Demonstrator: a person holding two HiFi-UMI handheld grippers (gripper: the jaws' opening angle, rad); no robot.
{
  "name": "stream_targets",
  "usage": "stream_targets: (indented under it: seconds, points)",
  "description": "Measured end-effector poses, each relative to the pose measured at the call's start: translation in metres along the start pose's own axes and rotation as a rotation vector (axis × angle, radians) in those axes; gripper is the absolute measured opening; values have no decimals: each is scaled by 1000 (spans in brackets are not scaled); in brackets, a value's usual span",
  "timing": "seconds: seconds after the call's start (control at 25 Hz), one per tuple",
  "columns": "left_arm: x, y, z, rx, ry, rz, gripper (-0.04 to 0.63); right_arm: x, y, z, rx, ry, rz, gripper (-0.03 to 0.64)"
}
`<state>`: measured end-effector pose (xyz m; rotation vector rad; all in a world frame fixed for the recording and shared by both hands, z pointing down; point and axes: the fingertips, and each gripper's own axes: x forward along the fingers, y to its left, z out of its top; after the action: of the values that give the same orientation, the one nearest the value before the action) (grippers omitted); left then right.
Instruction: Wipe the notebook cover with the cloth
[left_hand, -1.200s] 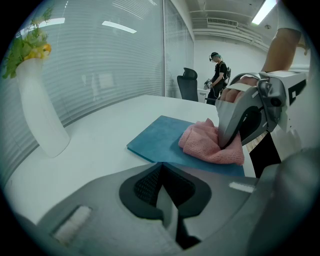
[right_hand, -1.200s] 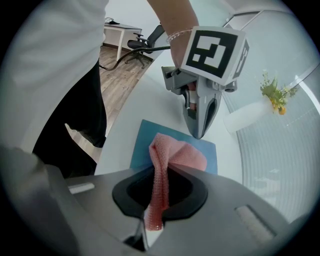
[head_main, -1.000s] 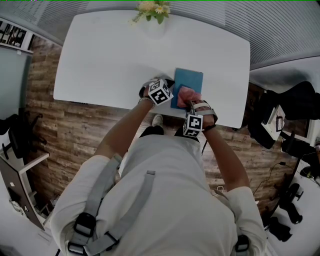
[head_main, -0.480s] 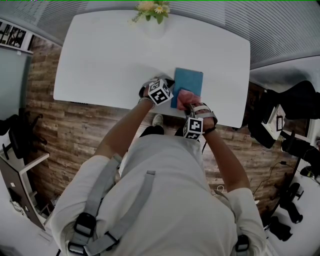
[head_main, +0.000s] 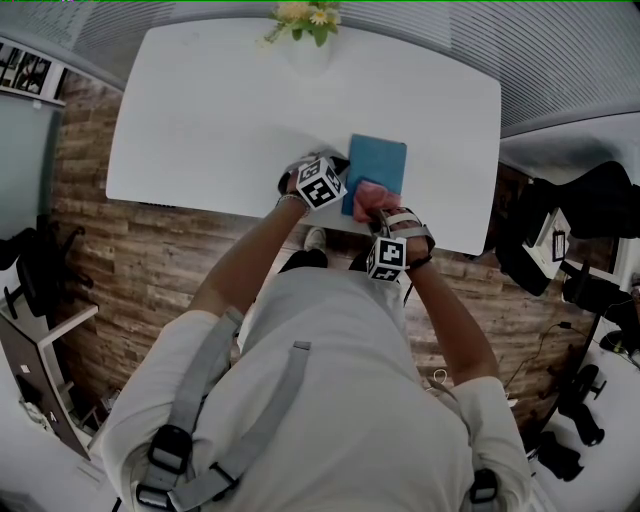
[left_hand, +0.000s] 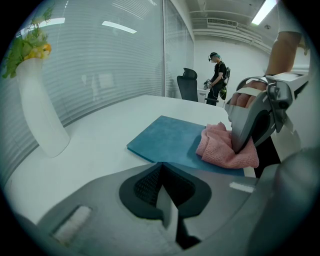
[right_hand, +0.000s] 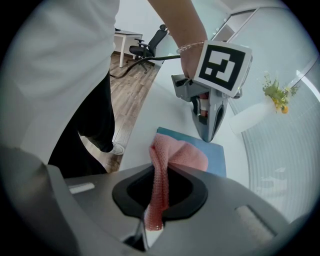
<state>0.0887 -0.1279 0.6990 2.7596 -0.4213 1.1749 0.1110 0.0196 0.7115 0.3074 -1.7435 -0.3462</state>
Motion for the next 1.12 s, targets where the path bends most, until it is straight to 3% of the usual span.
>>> stream_targets:
  seconds: [0.12, 0.48, 0.64, 0.84, 1.12]
  points:
    - [0, 0, 0, 1, -1, 1, -2, -3, -5, -1, -8, 19, -17, 3]
    - [1, -1, 1, 0, -1, -3, 0, -6, -4, 0, -49, 6, 75, 17]
    - [-1, -1, 2, 1, -3, -2, 0, -20, -57, -7, -10, -4, -69, 23]
    - [-2, -2, 3, -1, -5, 0, 0, -17, -127, -48, -29, 77, -247, 23]
    - [-1, -2, 2, -1, -4, -2, 0, 20, -162, -102, -74, 193, -269, 23]
